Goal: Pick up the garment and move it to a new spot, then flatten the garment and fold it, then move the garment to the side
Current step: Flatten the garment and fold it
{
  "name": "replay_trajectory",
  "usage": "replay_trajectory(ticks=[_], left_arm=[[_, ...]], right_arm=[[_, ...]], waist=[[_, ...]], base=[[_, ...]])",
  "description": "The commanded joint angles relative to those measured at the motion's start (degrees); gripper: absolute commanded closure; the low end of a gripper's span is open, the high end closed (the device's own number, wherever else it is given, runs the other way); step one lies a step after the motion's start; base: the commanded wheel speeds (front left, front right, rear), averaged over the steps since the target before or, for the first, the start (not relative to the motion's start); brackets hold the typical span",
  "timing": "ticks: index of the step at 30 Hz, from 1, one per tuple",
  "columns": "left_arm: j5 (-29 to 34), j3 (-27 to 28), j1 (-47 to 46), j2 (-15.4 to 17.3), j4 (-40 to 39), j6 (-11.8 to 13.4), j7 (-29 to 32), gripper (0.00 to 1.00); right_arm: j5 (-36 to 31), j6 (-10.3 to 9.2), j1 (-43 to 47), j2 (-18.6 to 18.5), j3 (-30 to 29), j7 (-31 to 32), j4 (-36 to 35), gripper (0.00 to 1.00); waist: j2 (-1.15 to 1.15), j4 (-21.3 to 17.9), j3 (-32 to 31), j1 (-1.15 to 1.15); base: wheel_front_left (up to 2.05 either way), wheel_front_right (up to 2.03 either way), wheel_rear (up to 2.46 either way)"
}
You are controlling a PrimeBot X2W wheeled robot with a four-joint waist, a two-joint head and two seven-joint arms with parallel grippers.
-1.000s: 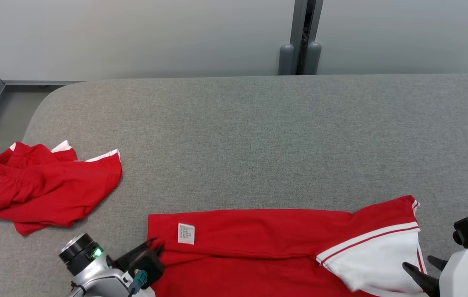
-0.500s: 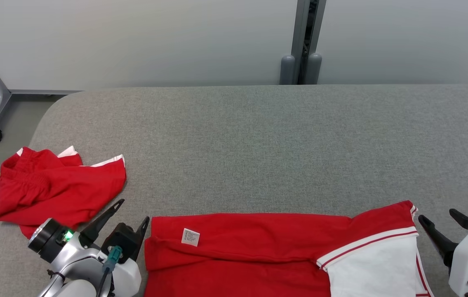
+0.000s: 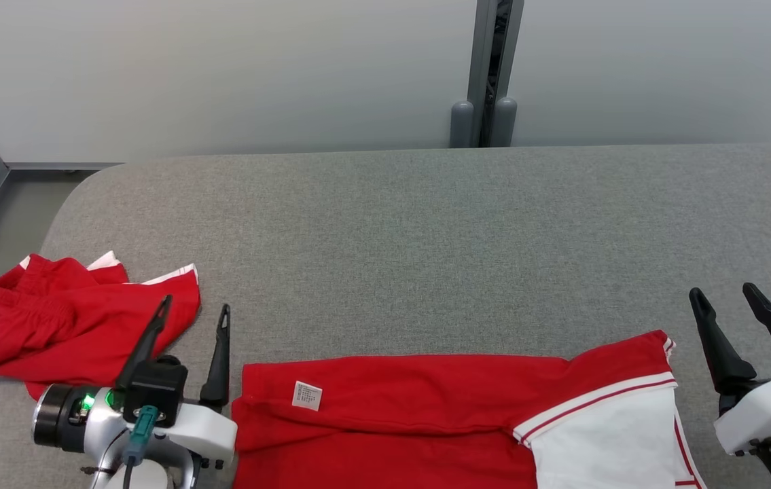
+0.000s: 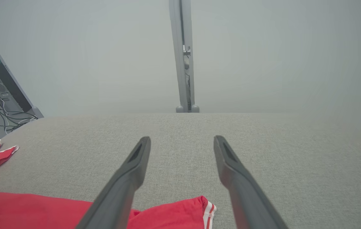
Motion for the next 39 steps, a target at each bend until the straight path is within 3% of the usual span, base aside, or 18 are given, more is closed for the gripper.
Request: replay_trajectory(ticks=[1, 5, 8, 14, 19, 24, 33, 39], left_arm=[[-0.2, 1.5, 0.8, -0.6, -1.4, 0.9, -0.4, 0.00], [4.0, 6.3, 4.1, -2.7, -8.6, 2.8, -0.4, 0.00], [7.5, 8.5, 7.3, -4.4, -12.3, 2.7, -0.4, 0.00], [8.8, 12.8, 11.2, -7.6, -13.3, 0.5, -0.4, 0.00], [10.7, 15.4, 12.4, -9.6, -13.4, -3.2, -0.4, 0.00], [13.1, 15.8, 12.1, -10.6, -13.3, -6.2, -0.4, 0.00], [14.8, 17.6, 11.1, -12.1, -12.1, -8.9, -0.4, 0.00], [15.8, 18.3, 10.2, -12.4, -11.8, -10.2, -0.4, 0.00]], right_arm=[[-0.5, -0.01, -0.3, 0.2, -0.1, -2.2, 0.8, 0.00], [-1.2, -0.01, 0.7, -0.2, 1.6, -8.1, 2.7, 0.00], [-1.3, -0.01, 1.0, -0.5, 2.6, -11.9, 3.9, 0.00], [-1.1, -0.01, 1.3, -0.7, 4.0, -14.3, 6.2, 0.00], [-0.4, -0.01, 0.6, -1.0, 4.4, -14.5, 7.9, 0.00], [0.2, -0.01, 0.8, -2.6, 5.8, -11.6, 9.7, 0.00], [7.8, -0.01, 2.6, -7.6, 10.1, -0.6, 15.0, 0.00], [12.5, -0.01, 1.3, -9.3, 11.3, 3.3, 18.5, 0.00]], waist=[[0.00, -0.1, -0.1, 0.00], [0.00, -0.2, -0.2, 0.00], [0.00, -0.3, -0.2, 0.00], [0.00, -0.5, -0.5, 0.00], [0.00, -0.6, -0.6, 0.00], [0.00, -0.5, 0.2, 0.00], [0.00, 0.2, 2.8, 0.00], [0.00, 0.7, 4.7, 0.00]], base=[[0.00, 0.00, 0.00], [0.00, 0.00, 0.00], [0.00, 0.00, 0.00], [0.00, 0.00, 0.00], [0.00, 0.00, 0.00], [0.00, 0.00, 0.00], [0.00, 0.00, 0.00], [0.00, 0.00, 0.00]])
